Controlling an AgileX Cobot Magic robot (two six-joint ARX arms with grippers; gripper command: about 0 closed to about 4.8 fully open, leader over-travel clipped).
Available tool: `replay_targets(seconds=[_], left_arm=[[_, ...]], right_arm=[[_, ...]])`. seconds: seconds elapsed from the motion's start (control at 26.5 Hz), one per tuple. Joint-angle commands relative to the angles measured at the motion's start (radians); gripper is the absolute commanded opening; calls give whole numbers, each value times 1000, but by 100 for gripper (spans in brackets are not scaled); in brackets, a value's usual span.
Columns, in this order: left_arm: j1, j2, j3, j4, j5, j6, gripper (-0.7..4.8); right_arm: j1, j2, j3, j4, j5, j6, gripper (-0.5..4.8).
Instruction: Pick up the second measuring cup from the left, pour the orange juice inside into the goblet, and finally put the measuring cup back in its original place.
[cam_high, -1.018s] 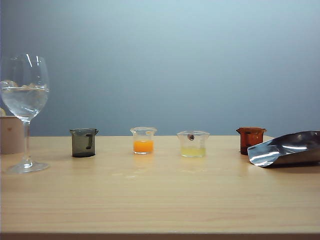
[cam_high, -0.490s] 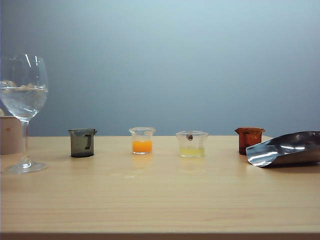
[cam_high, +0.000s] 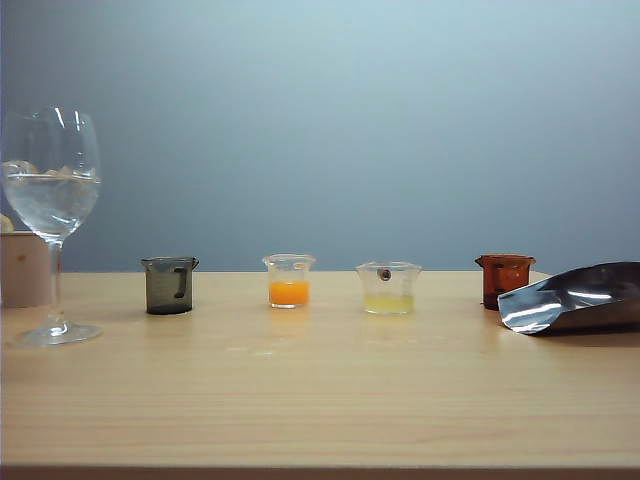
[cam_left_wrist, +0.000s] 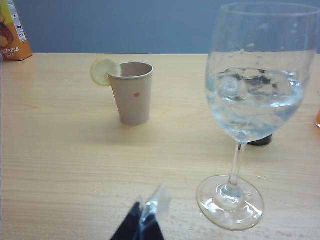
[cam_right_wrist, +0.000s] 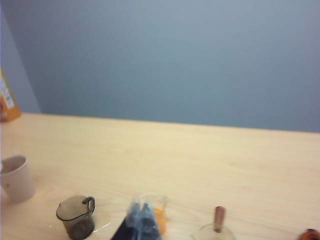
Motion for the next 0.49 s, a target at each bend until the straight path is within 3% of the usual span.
replay_targets(seconds=[0.04,0.23,0.3,0.34,0.38,0.41,0.49], left_arm=[[0,0,2,14,4,-3,-4],[-1,0,2,14,4,-3,-4],[0,0,2,14,4,-3,-4],[0,0,2,14,4,-3,-4],[0,0,2,14,4,-3,-4],[0,0,2,14,4,-3,-4],[0,0,2,14,4,-3,-4]], right_arm=[[4,131,3,149,-25,53,-7],[2,432,4,383,-97,99,19],[-2,567,6,497,-96,100,190],[-18,638,7,554,-100,99,344],[-25,681,14,578,-111,100,445],[-39,747,45,588,-132,100,479],[-62,851,139,570,-169,100,479]])
